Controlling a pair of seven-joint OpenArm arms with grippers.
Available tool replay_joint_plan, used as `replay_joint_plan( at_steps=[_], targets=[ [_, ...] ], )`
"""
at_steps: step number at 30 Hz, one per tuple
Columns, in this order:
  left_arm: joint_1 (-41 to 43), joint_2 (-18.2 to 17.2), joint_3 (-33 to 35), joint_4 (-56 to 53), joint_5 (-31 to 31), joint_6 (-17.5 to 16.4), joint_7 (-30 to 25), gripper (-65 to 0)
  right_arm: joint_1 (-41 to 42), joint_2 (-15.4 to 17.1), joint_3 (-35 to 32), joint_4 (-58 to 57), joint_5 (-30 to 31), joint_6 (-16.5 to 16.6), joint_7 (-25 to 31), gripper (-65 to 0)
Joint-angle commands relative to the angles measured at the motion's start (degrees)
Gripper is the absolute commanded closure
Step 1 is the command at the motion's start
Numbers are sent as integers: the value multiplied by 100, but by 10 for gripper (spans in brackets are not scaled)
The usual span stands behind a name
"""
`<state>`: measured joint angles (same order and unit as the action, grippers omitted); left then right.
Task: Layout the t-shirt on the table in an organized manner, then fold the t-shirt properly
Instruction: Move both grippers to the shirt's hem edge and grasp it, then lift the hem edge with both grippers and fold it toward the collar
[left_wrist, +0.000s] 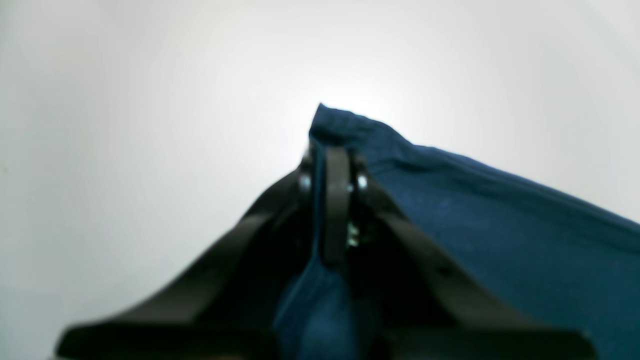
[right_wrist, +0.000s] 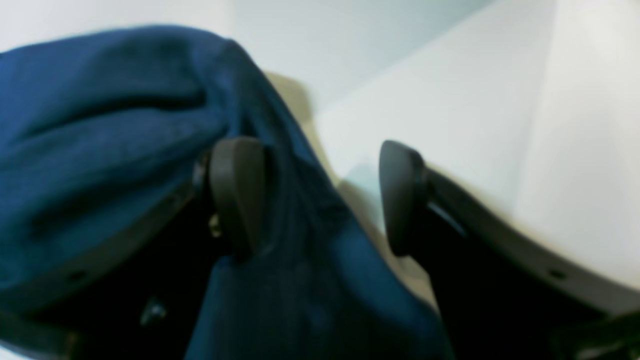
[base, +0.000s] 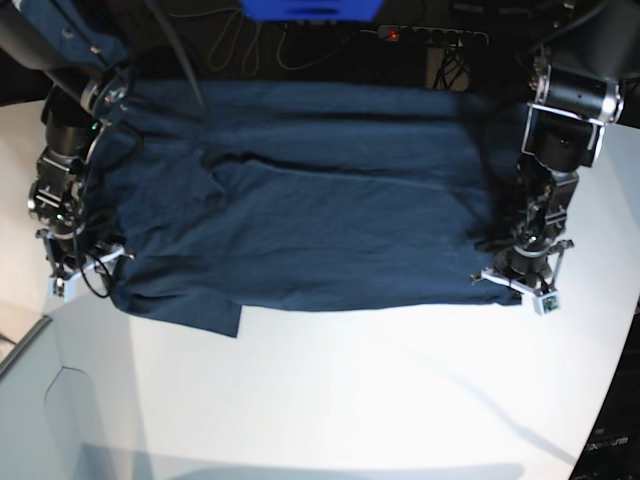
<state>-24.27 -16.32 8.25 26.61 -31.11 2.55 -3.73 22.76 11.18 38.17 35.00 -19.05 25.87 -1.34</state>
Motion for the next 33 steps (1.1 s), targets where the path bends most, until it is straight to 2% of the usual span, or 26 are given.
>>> replay_joint_plan(
  at_steps=[1, 5, 8, 11, 12, 16, 20, 29, 33],
  targets=[
    [-56, -43, -3, 25, -23, -13, 122, -22, 233, 135, -6, -103, 54, 37, 77, -354],
    [-56, -43, -3, 25, -23, -13, 131, -22, 321, 179, -15, -437, 54, 37, 104, -327],
    [-56, -43, -3, 16, -23, -13, 131, -22, 286, 179, -296, -437, 54, 37, 121, -201],
    [-56, -43, -3, 60, -23, -13, 131, -19, 286, 179, -507, -428, 54, 37, 130, -20],
    [-56, -43, -3, 77, -32, -13, 131, -18, 304, 179, -481, -375, 54, 37, 130, 0],
    [23, -78, -12, 710, -32, -13, 148, -17, 102, 126, -472, 469, 81, 37, 139, 0],
    [339, -175, -38, 1607, -40, 5, 157, -1, -171, -120, -472, 1453, 81, 37, 130, 0],
    [1667, -122, -1313, 3524, -40, 5, 157, -2, -1103, -683, -323, 3335, 89, 46, 130, 0],
    [2133, -52, -1515, 3981, -40, 5, 157, -2, -1410, -991, 99, 3889, 529, 46, 130, 0]
  ],
)
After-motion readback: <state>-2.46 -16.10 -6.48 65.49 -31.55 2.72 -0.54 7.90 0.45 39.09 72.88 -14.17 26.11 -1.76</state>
